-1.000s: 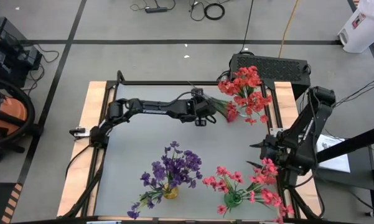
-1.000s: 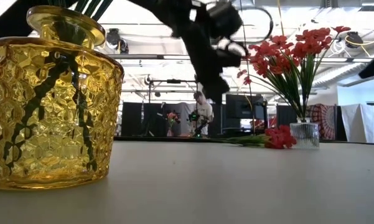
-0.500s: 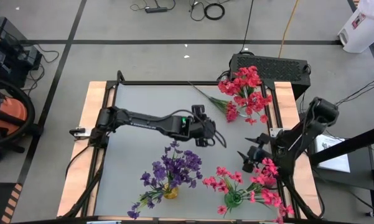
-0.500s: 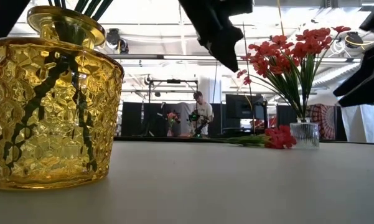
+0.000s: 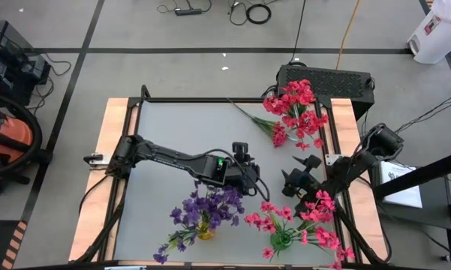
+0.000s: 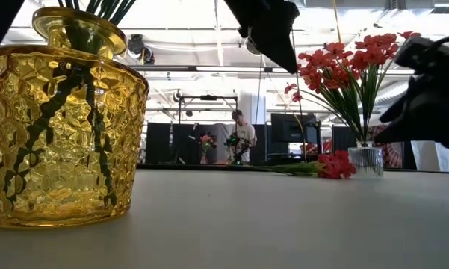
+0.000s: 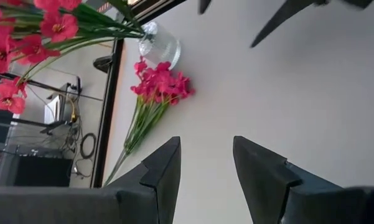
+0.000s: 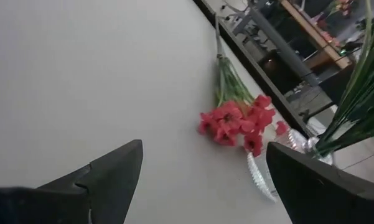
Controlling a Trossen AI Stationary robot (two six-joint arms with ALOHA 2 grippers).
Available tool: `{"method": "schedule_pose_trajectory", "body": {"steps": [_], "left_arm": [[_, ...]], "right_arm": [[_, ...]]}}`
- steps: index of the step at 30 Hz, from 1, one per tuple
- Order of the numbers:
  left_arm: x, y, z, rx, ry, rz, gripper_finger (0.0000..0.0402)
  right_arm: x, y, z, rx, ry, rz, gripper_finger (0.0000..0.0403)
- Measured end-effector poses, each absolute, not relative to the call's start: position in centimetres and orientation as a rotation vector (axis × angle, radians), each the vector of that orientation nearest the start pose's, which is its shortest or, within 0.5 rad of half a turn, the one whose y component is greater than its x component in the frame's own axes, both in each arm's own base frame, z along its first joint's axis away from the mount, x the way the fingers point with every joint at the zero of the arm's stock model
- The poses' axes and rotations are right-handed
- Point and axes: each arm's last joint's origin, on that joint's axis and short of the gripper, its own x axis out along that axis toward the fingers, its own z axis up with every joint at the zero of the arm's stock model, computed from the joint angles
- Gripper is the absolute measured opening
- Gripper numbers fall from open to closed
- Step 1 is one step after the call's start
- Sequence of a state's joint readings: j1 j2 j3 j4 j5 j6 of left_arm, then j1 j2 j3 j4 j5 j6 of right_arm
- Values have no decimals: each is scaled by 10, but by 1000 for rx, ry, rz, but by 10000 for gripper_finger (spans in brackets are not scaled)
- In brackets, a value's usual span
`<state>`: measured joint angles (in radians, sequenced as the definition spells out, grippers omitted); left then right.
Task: Sort flowers into vase by color
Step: Put the pink flower into the green transparent vase
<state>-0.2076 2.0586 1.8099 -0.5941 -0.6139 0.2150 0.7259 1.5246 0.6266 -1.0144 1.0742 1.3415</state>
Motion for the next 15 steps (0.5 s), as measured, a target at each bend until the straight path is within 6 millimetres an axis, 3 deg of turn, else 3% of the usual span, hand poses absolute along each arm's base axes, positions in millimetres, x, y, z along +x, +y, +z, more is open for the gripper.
{"method": "schedule_pose_trajectory", "body": {"steps": [4,7,15], "left_arm": [[450,-81,266,543,817,292,155],[452,-74,267,537,813,308,155],[462,-14,269,556,823,325,155]], "right_arm": [[157,96,136,-349,720,-837,334],[158,95,135,-376,767,-823,334],[156,96,133,-363,862,-803,334]]}}
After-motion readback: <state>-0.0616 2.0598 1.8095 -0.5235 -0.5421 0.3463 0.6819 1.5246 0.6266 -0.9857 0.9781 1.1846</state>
